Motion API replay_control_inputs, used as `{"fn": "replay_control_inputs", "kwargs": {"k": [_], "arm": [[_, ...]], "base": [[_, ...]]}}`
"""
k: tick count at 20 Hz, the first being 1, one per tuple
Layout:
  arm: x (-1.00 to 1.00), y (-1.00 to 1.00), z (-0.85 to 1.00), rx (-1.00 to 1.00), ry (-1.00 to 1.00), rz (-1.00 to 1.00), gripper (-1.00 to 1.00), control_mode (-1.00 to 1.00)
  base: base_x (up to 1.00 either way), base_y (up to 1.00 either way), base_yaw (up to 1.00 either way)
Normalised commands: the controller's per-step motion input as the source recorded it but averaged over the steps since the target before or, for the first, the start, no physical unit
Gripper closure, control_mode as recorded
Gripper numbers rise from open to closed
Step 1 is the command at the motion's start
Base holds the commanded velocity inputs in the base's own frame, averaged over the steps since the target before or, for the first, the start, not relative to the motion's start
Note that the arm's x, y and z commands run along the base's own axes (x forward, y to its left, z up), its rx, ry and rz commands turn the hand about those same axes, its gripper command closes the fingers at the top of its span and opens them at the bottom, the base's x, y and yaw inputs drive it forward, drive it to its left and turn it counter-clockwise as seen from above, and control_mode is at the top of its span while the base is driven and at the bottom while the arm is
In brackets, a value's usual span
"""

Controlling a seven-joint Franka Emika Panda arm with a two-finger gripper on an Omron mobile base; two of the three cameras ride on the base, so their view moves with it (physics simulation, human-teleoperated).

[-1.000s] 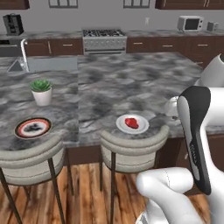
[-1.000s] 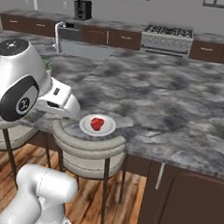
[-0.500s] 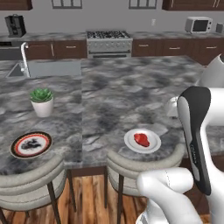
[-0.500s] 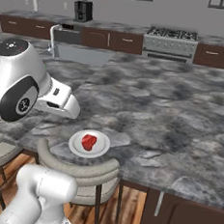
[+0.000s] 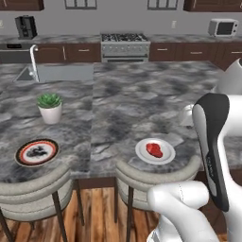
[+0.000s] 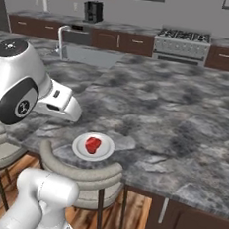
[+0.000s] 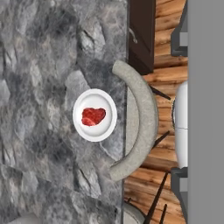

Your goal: Transport the steak and avocado to the fridge. Place the steak on the rack containing meat and place the avocado on the rack containing the vegetable, ensuring meats and vegetables are on different racks.

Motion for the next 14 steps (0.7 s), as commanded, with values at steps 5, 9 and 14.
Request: {"fn": "replay_control_inputs", "kwargs": {"k": [5, 9, 14], "arm": [[0.38, 0.00, -0.23, 0.04, 0.05, 0.03, -1.00, -1.00], [0.76, 0.00, -0.77, 0.05, 0.10, 0.02, -1.00, -1.00], [0.77, 0.02, -0.70, 0.01, 0.08, 0.00, -1.00, -1.00]], "base": [[0.57, 0.00, 0.15], [0.00, 0.00, 0.00], [0.00, 0.00, 0.00]]}}
